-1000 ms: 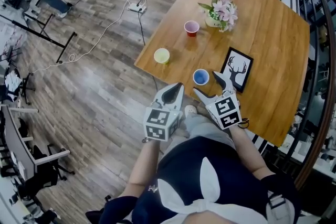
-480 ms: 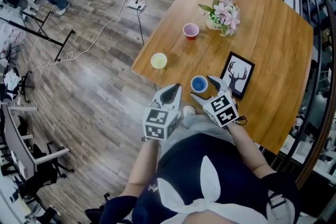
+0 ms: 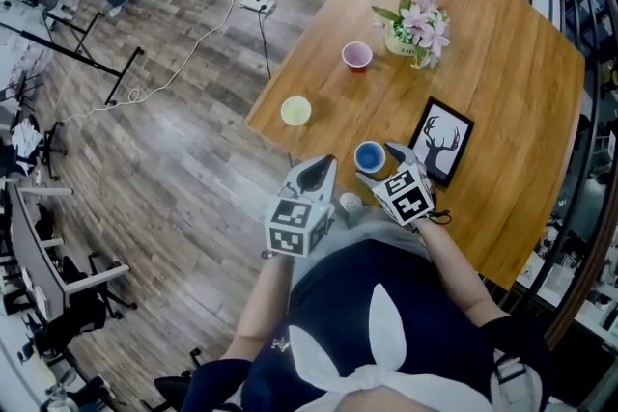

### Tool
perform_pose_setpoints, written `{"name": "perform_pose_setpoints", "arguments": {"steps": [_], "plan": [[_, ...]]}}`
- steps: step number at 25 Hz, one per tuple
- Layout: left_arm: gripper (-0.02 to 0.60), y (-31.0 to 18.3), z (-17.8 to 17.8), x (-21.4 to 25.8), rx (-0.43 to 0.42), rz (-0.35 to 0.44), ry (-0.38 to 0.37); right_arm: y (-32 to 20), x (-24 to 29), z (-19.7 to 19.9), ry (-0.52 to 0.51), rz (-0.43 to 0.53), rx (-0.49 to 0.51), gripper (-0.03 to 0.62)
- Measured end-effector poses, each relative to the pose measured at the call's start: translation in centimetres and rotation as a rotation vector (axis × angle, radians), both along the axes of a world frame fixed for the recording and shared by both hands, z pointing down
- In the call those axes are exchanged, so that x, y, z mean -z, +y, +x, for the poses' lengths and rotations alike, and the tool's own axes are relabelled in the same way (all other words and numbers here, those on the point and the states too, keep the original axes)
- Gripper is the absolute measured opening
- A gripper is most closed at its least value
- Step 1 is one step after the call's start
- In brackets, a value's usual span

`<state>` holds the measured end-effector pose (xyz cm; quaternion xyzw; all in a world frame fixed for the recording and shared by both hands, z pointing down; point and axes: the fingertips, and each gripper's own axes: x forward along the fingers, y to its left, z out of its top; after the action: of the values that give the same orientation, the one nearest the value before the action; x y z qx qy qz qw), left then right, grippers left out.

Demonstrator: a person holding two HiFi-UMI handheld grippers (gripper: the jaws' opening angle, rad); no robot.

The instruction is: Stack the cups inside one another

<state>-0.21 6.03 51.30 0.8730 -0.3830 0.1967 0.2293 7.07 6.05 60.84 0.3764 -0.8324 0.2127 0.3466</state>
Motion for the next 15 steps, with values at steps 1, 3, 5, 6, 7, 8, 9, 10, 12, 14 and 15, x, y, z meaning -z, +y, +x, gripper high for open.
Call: {"name": "perform_pose_setpoints", "arguments": {"steps": [1, 3, 5, 6, 7, 8, 9, 10, 12, 14, 15], "plan": [[0.026, 0.0, 0.0, 0.0, -0.002, -0.002, 0.0, 0.0, -0.3, 0.0, 0.001, -0.002, 0.002, 0.368], [0.026, 0.0, 0.1, -0.1, -0.007, -0.006, -0.002, -0.2, -0.8, -0.1, 0.005, -0.005, 0.004, 0.368], [0.026, -0.1, 0.2, -0.2, -0.012, -0.011, -0.004, -0.2, -0.9, -0.2, 0.008, -0.018, 0.002, 0.368], [0.026, -0.2, 0.3, -0.3, -0.014, -0.014, -0.005, -0.1, -0.9, -0.3, 0.01, -0.028, 0.002, 0.368], [0.026, -0.2, 0.4, -0.4, -0.016, -0.017, -0.004, 0.0, -1.0, -0.3, 0.013, -0.037, 0.003, 0.368], [0.026, -0.2, 0.5, -0.4, -0.019, -0.019, -0.003, 0.0, -1.1, -0.3, 0.018, -0.043, 0.005, 0.368], [0.026, -0.3, 0.6, -0.5, -0.022, -0.022, -0.003, 0.1, -1.3, -0.3, 0.024, -0.049, 0.007, 0.368], [0.026, -0.3, 0.6, -0.7, -0.024, -0.025, -0.005, 0.1, -1.6, -0.3, 0.033, -0.053, 0.012, 0.368], [0.026, -0.4, 0.6, -1.0, -0.027, -0.028, -0.009, 0.1, -1.8, -0.1, 0.064, -0.055, 0.029, 0.368], [0.026, -0.6, 0.5, -1.1, -0.028, -0.032, -0.011, 0.1, -1.9, -0.1, 0.09, -0.055, 0.044, 0.367], [0.026, -0.7, 0.4, -1.1, -0.028, -0.033, -0.011, 0.1, -2.0, -0.1, 0.098, -0.055, 0.046, 0.362]]}}
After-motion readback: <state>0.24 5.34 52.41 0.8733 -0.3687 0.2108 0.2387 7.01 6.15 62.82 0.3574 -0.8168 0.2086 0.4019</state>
